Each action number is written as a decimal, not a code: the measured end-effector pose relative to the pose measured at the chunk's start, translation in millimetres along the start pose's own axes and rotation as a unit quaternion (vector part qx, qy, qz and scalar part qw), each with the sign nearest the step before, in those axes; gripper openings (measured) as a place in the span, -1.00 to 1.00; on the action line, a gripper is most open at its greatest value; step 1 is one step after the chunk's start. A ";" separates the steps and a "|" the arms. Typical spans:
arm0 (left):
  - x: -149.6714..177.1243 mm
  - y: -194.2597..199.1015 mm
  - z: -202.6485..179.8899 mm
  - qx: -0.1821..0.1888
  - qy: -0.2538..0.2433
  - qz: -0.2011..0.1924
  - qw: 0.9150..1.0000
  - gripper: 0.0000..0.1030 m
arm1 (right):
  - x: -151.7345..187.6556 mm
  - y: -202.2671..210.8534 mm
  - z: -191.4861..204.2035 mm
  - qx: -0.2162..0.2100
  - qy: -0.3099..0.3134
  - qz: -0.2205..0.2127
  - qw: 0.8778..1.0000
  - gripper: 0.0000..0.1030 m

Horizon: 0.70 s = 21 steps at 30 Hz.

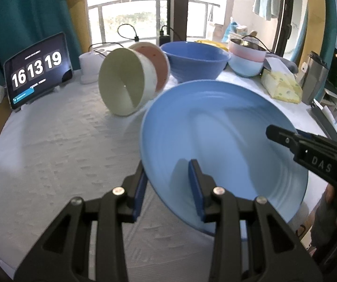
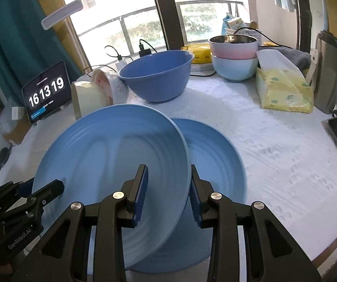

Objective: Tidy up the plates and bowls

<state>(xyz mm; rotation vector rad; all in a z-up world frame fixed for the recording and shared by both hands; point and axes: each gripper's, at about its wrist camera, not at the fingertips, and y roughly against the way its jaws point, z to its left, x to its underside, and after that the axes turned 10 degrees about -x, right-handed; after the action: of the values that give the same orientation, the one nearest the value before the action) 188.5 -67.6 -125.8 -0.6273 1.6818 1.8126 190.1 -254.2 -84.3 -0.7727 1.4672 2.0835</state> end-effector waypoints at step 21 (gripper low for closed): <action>-7.6 -17.1 -39.0 0.015 -0.025 0.021 0.999 -0.30 | -0.3 9.2 -38.0 0.019 -0.024 -0.005 1.000 -0.30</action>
<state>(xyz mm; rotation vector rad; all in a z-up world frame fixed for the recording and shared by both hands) 203.9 -106.5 -136.6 -0.5321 1.6977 1.8144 190.9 -293.1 -88.0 -0.7100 1.4695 2.0475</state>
